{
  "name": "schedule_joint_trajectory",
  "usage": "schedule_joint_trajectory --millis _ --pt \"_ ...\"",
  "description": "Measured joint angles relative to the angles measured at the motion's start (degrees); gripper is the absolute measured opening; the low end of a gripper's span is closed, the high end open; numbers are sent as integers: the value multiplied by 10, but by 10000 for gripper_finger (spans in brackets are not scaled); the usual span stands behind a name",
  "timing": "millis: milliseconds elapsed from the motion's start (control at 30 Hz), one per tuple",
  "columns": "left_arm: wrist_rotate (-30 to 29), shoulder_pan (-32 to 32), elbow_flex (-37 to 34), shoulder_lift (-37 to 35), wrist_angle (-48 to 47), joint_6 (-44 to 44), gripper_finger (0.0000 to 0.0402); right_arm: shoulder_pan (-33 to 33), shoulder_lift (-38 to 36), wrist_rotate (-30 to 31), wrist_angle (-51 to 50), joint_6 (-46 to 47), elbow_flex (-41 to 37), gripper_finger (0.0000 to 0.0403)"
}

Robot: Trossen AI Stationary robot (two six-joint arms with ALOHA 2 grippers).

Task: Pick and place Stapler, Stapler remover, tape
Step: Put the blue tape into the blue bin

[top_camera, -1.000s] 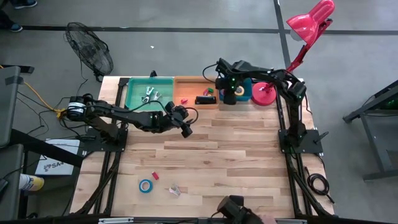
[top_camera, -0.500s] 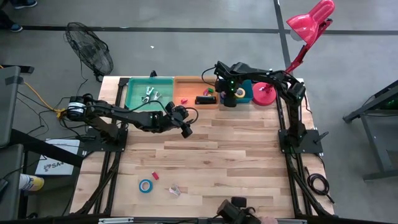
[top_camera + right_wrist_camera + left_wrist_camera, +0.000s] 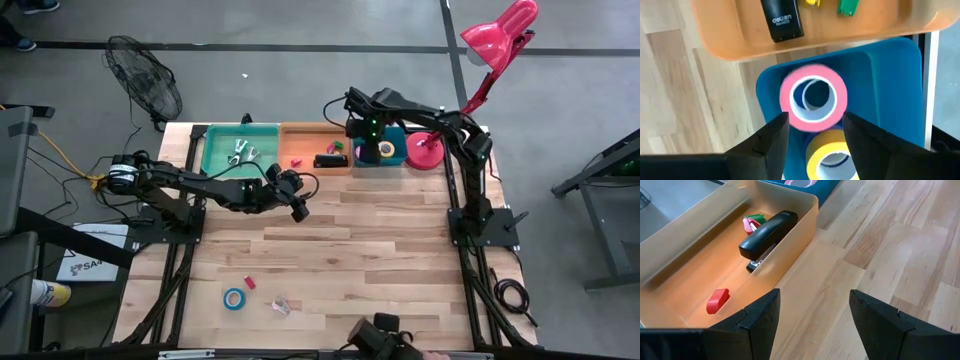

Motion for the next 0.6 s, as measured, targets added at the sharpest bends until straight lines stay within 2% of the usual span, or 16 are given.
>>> schedule_joint_trajectory --millis 233,467,600 --pt "1 0 0 0 -16 -3 234 0 -10 4 -52 36 14 177" --pt "2 0 0 0 -69 -19 234 8 -61 -41 -68 69 13 175" --pt "4 0 0 -8 -121 -46 234 22 -92 -46 -68 80 13 173"
